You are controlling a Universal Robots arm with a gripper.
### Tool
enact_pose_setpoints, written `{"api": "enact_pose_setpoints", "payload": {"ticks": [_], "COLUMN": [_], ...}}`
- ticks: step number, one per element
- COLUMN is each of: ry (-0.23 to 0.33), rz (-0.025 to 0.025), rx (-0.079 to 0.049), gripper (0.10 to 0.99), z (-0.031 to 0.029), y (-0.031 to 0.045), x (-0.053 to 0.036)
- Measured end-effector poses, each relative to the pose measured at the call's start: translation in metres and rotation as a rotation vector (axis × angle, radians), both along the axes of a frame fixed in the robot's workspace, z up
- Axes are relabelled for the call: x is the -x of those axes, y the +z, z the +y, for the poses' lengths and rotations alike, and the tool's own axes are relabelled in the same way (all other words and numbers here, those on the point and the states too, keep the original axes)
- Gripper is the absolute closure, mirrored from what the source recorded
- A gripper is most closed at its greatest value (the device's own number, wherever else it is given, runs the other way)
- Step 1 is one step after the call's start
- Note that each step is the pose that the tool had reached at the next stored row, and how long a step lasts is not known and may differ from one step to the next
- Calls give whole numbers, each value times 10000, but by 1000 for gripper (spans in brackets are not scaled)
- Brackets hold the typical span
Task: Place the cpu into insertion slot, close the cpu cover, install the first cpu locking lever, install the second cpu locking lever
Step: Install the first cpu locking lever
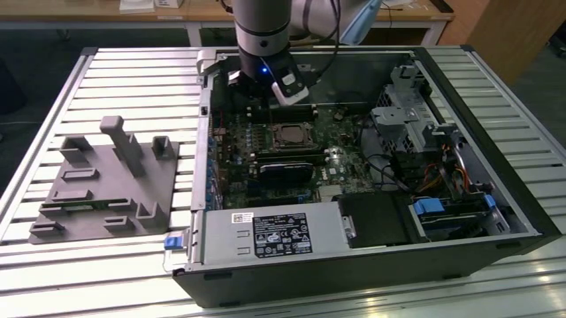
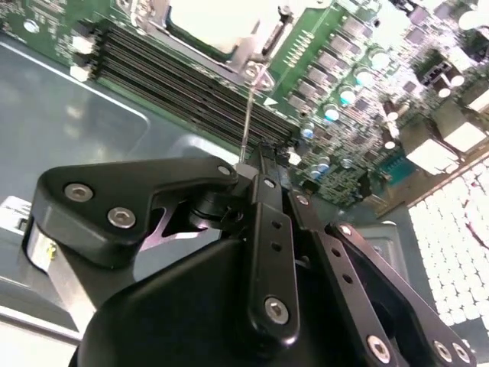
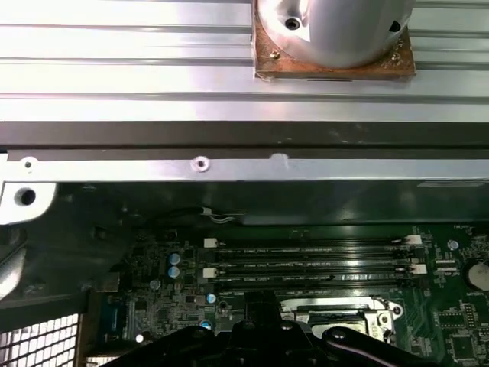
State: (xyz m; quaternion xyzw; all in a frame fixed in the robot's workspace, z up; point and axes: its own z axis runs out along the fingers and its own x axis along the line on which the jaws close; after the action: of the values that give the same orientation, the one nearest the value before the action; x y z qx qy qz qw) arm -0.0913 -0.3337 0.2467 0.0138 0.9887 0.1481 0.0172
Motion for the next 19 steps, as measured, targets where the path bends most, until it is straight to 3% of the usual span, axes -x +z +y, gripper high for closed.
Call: {"api": "enact_pose_setpoints", "payload": {"ticks": [11,14,19], "ry": [-1,-9,0], "rz": [-1,0,-13], "rx": [68,146,155], "gripper": [980,980,980], "z": [15,16,15], "y": [-3,-3,-5], "x": [-237,-257,-257]}}
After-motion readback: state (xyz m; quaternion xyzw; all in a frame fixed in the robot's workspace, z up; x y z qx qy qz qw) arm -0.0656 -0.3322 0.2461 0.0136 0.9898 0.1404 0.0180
